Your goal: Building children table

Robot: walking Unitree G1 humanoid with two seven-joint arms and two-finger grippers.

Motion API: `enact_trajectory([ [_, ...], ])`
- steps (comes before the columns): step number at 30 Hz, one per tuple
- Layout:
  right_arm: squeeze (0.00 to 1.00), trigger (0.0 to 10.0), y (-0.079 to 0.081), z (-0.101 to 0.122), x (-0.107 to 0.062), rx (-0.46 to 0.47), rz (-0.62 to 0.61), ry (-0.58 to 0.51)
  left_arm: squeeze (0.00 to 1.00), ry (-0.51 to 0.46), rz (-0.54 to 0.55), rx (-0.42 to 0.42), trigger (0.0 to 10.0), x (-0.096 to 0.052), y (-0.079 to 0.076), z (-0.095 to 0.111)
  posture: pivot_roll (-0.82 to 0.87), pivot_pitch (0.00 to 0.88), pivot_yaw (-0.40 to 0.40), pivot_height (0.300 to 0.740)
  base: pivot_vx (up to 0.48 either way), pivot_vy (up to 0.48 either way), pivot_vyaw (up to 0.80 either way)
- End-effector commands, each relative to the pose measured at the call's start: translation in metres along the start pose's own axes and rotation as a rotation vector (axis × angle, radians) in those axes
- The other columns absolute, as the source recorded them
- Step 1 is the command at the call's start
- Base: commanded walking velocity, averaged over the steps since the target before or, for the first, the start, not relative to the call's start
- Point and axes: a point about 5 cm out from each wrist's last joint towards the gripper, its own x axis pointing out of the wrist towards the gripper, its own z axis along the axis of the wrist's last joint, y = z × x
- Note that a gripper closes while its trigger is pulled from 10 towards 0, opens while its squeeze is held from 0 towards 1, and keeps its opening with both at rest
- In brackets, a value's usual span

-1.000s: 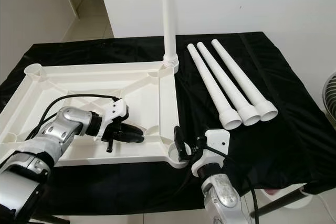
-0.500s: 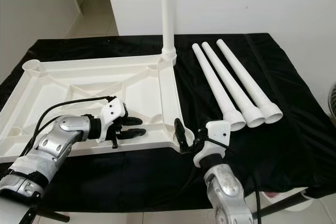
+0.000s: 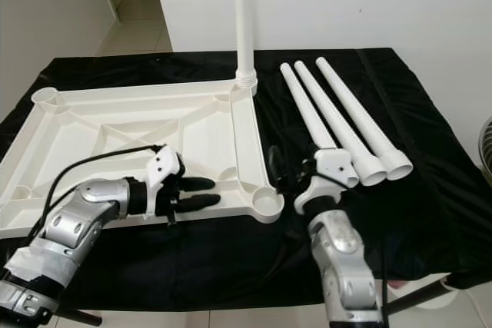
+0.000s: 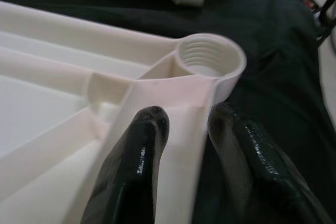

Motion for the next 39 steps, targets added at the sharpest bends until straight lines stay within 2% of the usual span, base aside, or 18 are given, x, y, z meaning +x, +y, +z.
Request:
enact_trajectory([
  [1,0.00,10.0,-0.002,-0.005,0.002,-0.010,-0.024,0.022,0.00,0.002,-0.001,-0.015,10.0,0.001,-0.004,-0.002,-0.05,0.089,0.074,0.740,0.000,0.000,0.00],
  [4,0.00,10.0,-0.005,-0.002,0.008,-0.027,-0.056,0.017,0.00,-0.043,0.060,0.001,10.0,0.006,-0.005,0.001,-0.05,0.084,0.071,0.740,0.000,0.000,0.00],
  [6,0.00,10.0,-0.008,-0.003,0.012,-0.034,-0.067,0.021,0.00,-0.067,0.143,-0.018,10.0,0.008,0.002,0.006,-0.05,0.077,0.060,0.740,0.000,0.000,0.00],
  [18,0.00,10.0,-0.018,-0.009,0.025,-0.034,-0.135,0.038,0.00,-0.105,0.263,-0.068,10.0,0.015,0.020,0.018,-0.04,0.069,0.033,0.740,0.000,0.000,0.00],
  [21,0.00,10.0,-0.021,-0.011,0.034,-0.030,-0.168,0.045,0.00,-0.082,0.334,-0.068,10.0,0.023,0.040,0.024,-0.04,0.070,0.034,0.740,0.000,0.000,0.00],
  [22,0.00,10.0,-0.021,-0.011,0.034,-0.030,-0.168,0.045,0.00,-0.082,0.334,-0.068,10.0,0.023,0.040,0.024,-0.04,0.070,0.034,0.740,0.000,0.000,0.00],
  [24,0.00,10.0,-0.021,-0.010,0.037,-0.037,-0.181,0.036,0.00,-0.083,0.382,-0.100,10.0,0.023,0.054,0.029,-0.05,0.071,0.045,0.740,0.000,0.000,0.00],
  [32,0.00,10.0,-0.022,-0.009,0.038,-0.041,-0.189,0.028,0.00,-0.111,0.413,-0.118,10.0,0.023,0.060,0.033,-0.05,0.069,0.058,0.740,0.000,0.000,0.00],
  [36,0.00,10.0,-0.025,-0.011,0.034,-0.043,-0.221,0.026,0.00,-0.183,0.487,-0.150,10.0,0.024,0.064,0.040,-0.04,0.061,0.081,0.740,0.000,0.000,0.00],
  [37,0.00,10.0,-0.026,-0.013,0.033,-0.040,-0.236,0.028,0.00,-0.223,0.526,-0.184,10.0,0.025,0.065,0.043,-0.04,0.059,0.087,0.740,0.000,0.000,0.00],
  [39,0.00,10.0,-0.027,-0.014,0.032,-0.039,-0.245,0.029,0.00,-0.233,0.563,-0.192,10.0,0.024,0.065,0.043,-0.04,0.059,0.087,0.740,0.000,0.000,0.00],
])
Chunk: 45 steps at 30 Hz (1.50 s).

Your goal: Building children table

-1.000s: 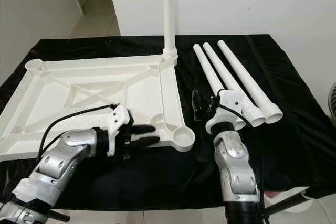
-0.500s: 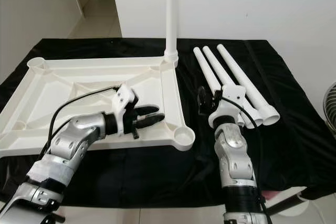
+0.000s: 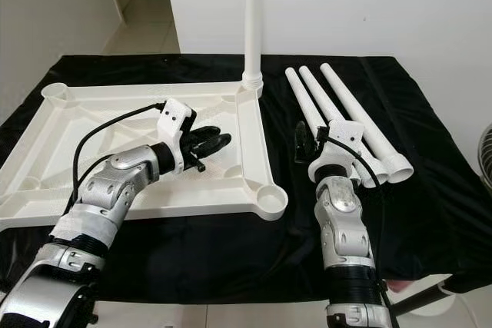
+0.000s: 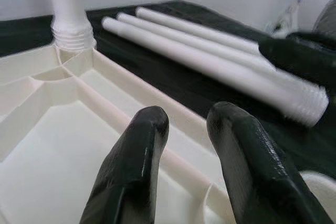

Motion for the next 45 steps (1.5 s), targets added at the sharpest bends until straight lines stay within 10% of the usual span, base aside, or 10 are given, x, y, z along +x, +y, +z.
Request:
enact_trajectory([
  [1,0.00,10.0,-0.001,-0.008,-0.004,0.003,-0.025,0.019,0.00,-0.023,0.121,-0.014,10.0,-0.002,0.006,0.001,-0.04,0.054,0.093,0.740,0.000,0.000,0.00],
  [7,0.00,10.0,0.002,-0.011,-0.005,0.014,-0.036,0.016,0.00,0.057,0.161,-0.023,10.0,-0.018,0.014,-0.019,-0.04,0.038,0.110,0.740,0.000,0.000,0.00],
  [13,0.00,10.0,0.007,-0.011,-0.005,0.009,-0.021,0.006,0.00,0.138,0.394,0.167,10.0,-0.051,0.062,-0.022,-0.03,0.042,0.112,0.740,0.000,0.000,0.00],
  [16,0.00,10.0,0.012,-0.011,-0.002,-0.034,0.010,0.025,0.00,0.065,0.590,0.079,10.0,-0.058,0.083,-0.010,-0.03,0.040,0.109,0.740,0.000,0.000,0.00],
  [45,0.00,10.0,-0.026,-0.049,-0.026,-0.081,-0.292,0.350,0.00,0.075,0.688,-0.059,10.0,-0.058,0.066,-0.039,-0.05,0.025,0.073,0.740,0.000,0.000,0.00],
])
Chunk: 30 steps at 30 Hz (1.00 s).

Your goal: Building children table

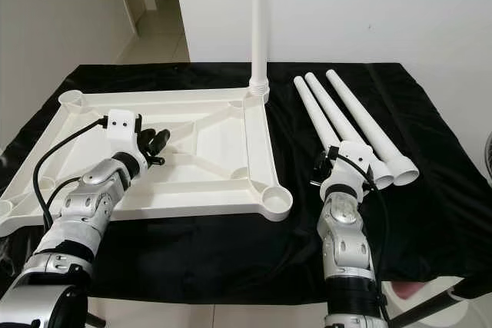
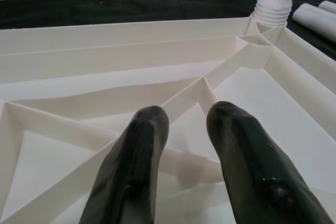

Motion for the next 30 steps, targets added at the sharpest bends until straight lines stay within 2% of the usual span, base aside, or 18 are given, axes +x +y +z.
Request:
enact_trajectory([
  [1,0.00,10.0,0.000,-0.017,-0.003,-0.005,0.022,0.088,0.00,0.021,0.099,0.001,10.0,-0.003,0.006,-0.004,-0.05,0.023,0.070,0.740,0.000,0.000,0.00],
  [10,0.00,10.0,-0.003,-0.014,0.000,0.038,0.088,0.155,0.00,0.021,0.099,-0.013,10.0,-0.007,0.004,-0.006,-0.04,0.012,0.061,0.740,0.000,0.000,0.00],
  [17,0.00,10.0,-0.008,-0.009,0.004,-0.020,0.158,0.154,0.00,0.012,0.097,-0.025,10.0,-0.007,0.000,-0.005,-0.05,0.005,0.054,0.740,0.000,0.000,0.00],
  [19,0.00,10.0,-0.008,-0.016,0.001,-0.071,0.192,0.148,0.00,0.015,0.091,-0.024,10.0,-0.007,-0.002,-0.006,-0.04,0.003,0.053,0.740,0.000,0.000,0.00],
  [22,0.00,10.0,-0.008,-0.026,-0.002,-0.093,0.224,0.140,0.00,0.023,0.080,-0.008,10.0,-0.008,-0.003,-0.005,-0.04,0.010,0.056,0.740,0.000,0.000,0.00],
  [30,0.00,10.0,-0.010,-0.036,-0.005,-0.064,0.225,0.226,0.00,0.023,0.061,0.023,10.0,-0.008,-0.004,-0.002,-0.04,0.023,0.047,0.740,0.000,0.000,0.00],
])
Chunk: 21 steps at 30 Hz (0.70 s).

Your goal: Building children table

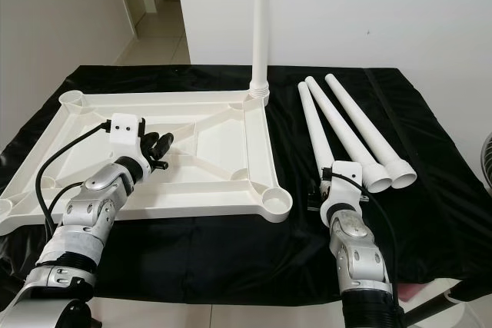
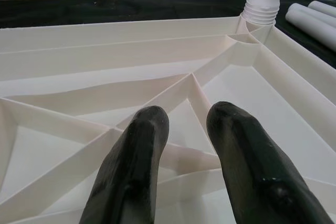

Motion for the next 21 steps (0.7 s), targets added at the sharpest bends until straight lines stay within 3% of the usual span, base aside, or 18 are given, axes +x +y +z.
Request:
enact_trajectory([
  [1,0.00,10.0,0.000,-0.008,-0.001,0.010,0.016,0.047,0.00,0.020,0.075,0.023,10.0,-0.003,0.006,-0.003,-0.04,0.026,0.045,0.740,0.000,0.000,0.00],
  [2,0.00,10.0,0.001,-0.009,-0.002,0.001,0.025,0.045,0.00,0.014,0.061,0.037,10.0,-0.004,0.006,-0.001,-0.03,0.032,0.041,0.740,0.000,0.000,0.00],
  [3,0.00,8.3,0.003,-0.008,-0.002,-0.009,0.046,0.034,0.00,0.014,0.053,0.051,10.0,-0.003,0.006,0.000,-0.03,0.035,0.038,0.740,0.000,0.000,0.00],
  [4,0.00,8.3,0.003,-0.008,-0.002,-0.009,0.046,0.034,0.00,0.014,0.053,0.051,10.0,-0.003,0.006,0.000,-0.03,0.035,0.038,0.740,0.000,0.000,0.00],
  [5,0.00,4.4,0.003,-0.007,-0.002,-0.022,0.053,0.010,0.00,0.010,0.037,0.065,10.0,-0.003,0.005,0.002,-0.03,0.044,0.033,0.740,0.000,0.000,0.00],
  [6,0.00,4.4,0.003,-0.007,-0.002,-0.022,0.053,0.010,0.00,0.010,0.037,0.065,10.0,-0.003,0.005,0.002,-0.03,0.044,0.033,0.740,0.000,0.000,0.00],
  [7,0.00,0.0,0.004,-0.006,-0.002,-0.031,0.056,-0.007,0.00,0.008,0.026,0.073,10.0,-0.003,0.005,0.003,-0.03,0.044,0.033,0.740,0.000,0.000,0.00],
  [10,0.00,0.0,0.005,-0.003,-0.002,-0.038,0.083,-0.046,0.00,0.010,0.005,0.091,10.0,-0.003,0.003,0.004,-0.04,0.063,0.030,0.740,0.000,0.000,0.00],
  [11,0.15,0.0,0.005,0.000,-0.002,-0.040,0.093,-0.076,0.00,0.012,0.004,0.096,10.0,-0.002,0.002,0.004,-0.04,0.068,0.031,0.740,0.000,0.000,0.00],
  [12,0.22,0.0,0.006,0.003,-0.003,-0.035,0.108,-0.103,0.00,0.007,0.005,0.092,10.0,-0.002,0.002,0.005,-0.04,0.068,0.031,0.740,0.000,0.000,0.00],
  [14,0.22,0.0,0.006,0.005,-0.003,-0.032,0.116,-0.119,0.00,0.003,0.007,0.088,10.0,-0.002,0.003,0.006,-0.04,0.069,0.033,0.740,0.000,0.000,0.00],
  [15,0.36,0.0,0.005,0.006,-0.003,-0.016,0.111,-0.125,0.00,-0.002,0.015,0.080,10.0,-0.001,0.003,0.008,-0.04,0.072,0.033,0.740,0.000,0.000,0.00],
  [19,0.37,0.0,0.004,0.006,-0.003,0.003,0.103,-0.121,0.00,-0.005,0.024,0.073,10.0,-0.001,0.004,0.010,-0.04,0.074,0.033,0.740,0.000,0.000,0.00],
  [21,0.37,0.0,0.003,0.013,-0.004,0.031,0.097,-0.172,0.00,-0.011,0.019,0.065,10.0,-0.001,0.004,0.012,-0.04,0.075,0.033,0.740,0.000,0.000,0.00],
])
